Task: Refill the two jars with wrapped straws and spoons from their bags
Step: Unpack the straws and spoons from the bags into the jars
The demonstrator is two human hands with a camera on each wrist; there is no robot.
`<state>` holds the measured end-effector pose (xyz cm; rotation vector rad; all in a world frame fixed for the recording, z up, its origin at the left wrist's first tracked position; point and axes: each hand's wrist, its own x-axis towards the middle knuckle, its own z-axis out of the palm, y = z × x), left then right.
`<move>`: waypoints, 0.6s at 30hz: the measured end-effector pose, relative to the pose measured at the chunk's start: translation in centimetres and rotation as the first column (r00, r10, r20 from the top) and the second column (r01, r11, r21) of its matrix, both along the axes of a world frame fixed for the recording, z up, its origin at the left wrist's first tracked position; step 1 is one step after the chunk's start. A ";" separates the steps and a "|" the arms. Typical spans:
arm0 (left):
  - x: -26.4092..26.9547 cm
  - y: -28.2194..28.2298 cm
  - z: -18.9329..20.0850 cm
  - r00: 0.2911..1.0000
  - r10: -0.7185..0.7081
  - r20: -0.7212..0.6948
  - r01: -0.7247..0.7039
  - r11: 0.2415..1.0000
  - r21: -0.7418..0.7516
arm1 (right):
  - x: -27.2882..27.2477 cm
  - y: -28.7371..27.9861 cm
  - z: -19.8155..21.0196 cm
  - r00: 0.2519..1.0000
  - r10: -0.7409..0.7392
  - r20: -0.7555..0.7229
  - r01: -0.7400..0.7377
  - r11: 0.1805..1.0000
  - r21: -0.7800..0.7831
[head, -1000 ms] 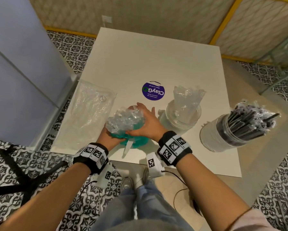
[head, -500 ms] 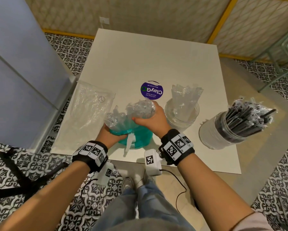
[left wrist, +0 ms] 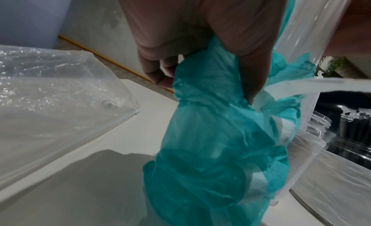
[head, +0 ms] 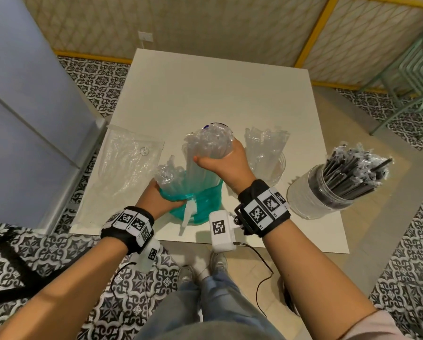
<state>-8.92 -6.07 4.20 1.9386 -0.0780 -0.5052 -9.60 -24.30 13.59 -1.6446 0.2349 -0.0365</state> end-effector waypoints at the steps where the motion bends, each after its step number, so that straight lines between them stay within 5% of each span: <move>1: 0.1 0.0 0.1 1.000 -0.003 -0.005 0.003 1.000 0.001 | 0.1 0.0 0.0 1.000 -0.014 -0.003 0.014 1.000 0.005; 9: 0.8 0.4 0.1 0.998 -0.020 -0.053 0.019 1.000 -0.020 | 1.1 0.1 2.5 0.989 -0.068 0.135 0.070 0.998 -0.009; 18: 1.0 -1.6 3.0 0.991 0.129 0.018 -0.122 0.966 -0.227 | 0.7 1.2 0.0 1.000 -0.007 0.017 0.008 0.999 -0.040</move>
